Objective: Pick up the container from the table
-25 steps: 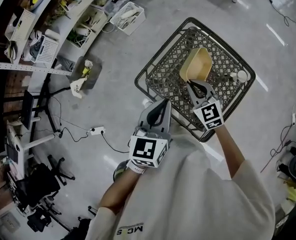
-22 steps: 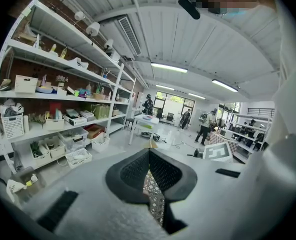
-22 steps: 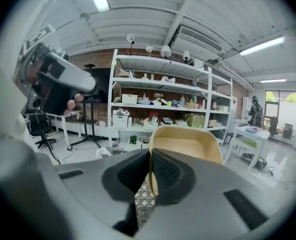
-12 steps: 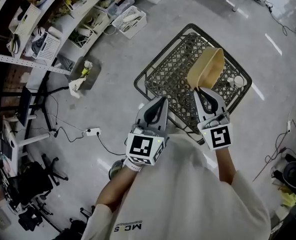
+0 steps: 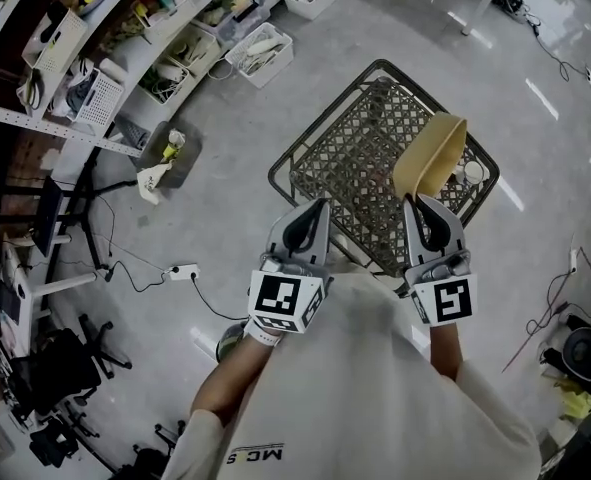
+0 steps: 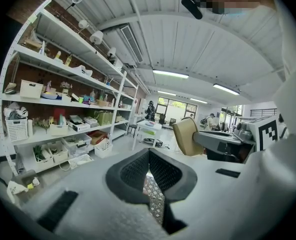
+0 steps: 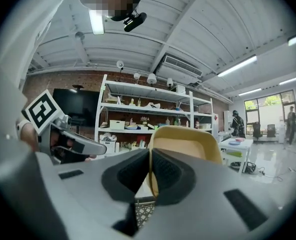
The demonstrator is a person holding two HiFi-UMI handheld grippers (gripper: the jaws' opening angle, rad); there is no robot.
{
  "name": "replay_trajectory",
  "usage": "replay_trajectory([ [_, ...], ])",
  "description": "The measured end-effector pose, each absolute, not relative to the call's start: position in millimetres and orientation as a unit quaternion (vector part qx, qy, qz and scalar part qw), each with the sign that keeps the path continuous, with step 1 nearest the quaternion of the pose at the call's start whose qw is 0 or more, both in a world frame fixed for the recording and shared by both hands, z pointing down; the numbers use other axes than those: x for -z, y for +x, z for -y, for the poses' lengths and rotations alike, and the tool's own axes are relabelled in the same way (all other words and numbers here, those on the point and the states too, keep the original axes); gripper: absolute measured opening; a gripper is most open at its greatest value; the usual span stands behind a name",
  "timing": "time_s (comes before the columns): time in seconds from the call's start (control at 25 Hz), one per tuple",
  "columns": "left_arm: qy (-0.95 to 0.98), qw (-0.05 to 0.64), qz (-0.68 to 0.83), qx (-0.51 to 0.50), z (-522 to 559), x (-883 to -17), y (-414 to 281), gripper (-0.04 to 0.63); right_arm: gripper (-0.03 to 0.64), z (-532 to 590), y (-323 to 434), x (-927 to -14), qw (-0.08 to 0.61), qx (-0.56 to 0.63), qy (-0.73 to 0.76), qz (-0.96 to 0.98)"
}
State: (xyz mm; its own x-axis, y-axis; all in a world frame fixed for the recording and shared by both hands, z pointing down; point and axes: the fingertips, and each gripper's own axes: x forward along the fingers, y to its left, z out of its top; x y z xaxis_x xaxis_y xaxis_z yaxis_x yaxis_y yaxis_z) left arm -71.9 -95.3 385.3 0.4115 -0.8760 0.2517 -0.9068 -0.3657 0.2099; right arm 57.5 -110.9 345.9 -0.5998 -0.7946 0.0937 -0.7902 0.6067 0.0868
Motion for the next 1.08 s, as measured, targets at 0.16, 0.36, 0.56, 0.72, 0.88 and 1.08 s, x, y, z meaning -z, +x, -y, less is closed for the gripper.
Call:
replay_trajectory([
  [0.16,0.827,0.159,0.537,-0.047,93.7,-385.8,-74.9,0.022,0.029,105.0,57.0,-351.5,0.067,0.023,0.449,0.891],
  [0.36,0.828,0.157,0.537,-0.046,92.4,-384.4,-74.7,0.023,0.029,101.2,56.7,-353.1,0.061,0.009,0.452,0.890],
  [0.56,0.831,0.154,0.533,-0.045,96.8,-381.5,-72.7,0.023,0.029,104.0,44.8,-355.2,0.070,0.014,0.434,0.898],
  [0.72,0.832,0.152,0.532,-0.044,96.5,-381.1,-69.9,0.023,0.029,102.6,44.1,-354.3,0.067,0.012,0.432,0.899],
  [0.88,0.832,0.152,0.532,-0.043,97.0,-380.2,-67.6,0.023,0.029,103.2,47.0,-352.6,0.062,0.008,0.432,0.900],
  [1.08,0.831,0.155,0.532,-0.044,97.0,-381.8,-68.5,0.023,0.029,105.5,49.6,-353.5,0.068,0.012,0.432,0.899],
])
